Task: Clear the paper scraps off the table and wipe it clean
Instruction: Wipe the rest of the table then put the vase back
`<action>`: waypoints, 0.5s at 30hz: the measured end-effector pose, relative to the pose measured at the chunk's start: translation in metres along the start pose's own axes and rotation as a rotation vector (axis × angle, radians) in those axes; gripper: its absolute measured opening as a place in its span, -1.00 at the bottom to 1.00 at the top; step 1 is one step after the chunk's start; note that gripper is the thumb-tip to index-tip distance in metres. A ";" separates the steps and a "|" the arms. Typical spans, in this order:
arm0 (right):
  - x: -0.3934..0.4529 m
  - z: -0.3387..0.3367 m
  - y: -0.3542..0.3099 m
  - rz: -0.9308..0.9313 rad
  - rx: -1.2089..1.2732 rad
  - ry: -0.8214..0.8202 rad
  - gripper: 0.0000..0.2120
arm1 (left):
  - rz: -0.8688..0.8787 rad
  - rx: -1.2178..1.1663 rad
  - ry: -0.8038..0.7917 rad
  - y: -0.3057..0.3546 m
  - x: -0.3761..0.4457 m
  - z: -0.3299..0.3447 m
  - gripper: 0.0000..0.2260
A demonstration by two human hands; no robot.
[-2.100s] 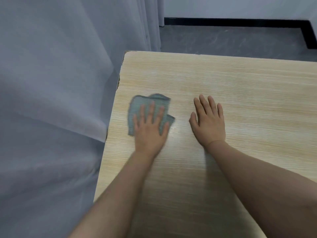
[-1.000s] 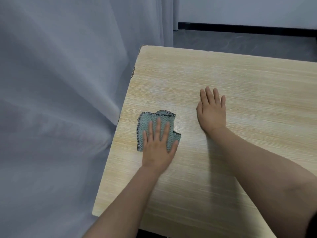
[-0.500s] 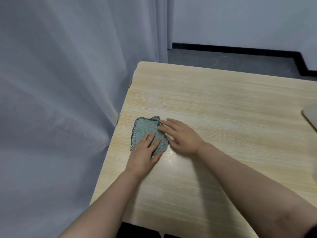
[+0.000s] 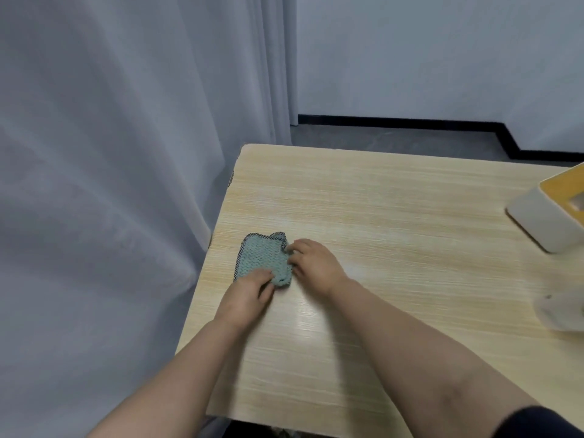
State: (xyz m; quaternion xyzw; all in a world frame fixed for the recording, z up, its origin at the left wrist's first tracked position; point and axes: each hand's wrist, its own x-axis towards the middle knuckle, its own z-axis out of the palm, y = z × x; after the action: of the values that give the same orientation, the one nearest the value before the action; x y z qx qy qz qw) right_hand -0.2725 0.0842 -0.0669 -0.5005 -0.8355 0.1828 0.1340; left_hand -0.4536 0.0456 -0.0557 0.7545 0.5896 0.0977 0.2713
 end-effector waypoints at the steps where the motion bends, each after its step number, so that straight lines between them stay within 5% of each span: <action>1: 0.000 -0.003 -0.003 0.032 0.013 0.013 -0.84 | -0.029 -0.046 0.028 0.002 0.002 -0.006 -0.74; 9: -0.016 -0.064 -0.033 0.412 0.206 0.063 -0.83 | -0.058 -0.459 0.109 0.042 0.014 -0.057 -0.88; 15: -0.046 -0.145 -0.059 0.557 0.334 0.433 -0.85 | 0.071 -0.714 0.092 0.113 0.027 -0.105 -0.88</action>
State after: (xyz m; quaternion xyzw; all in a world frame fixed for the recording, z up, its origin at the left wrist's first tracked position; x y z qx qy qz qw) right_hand -0.2385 0.0428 0.0866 -0.7063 -0.5789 0.2360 0.3321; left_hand -0.4003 0.0841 0.0870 0.6271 0.5032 0.3407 0.4873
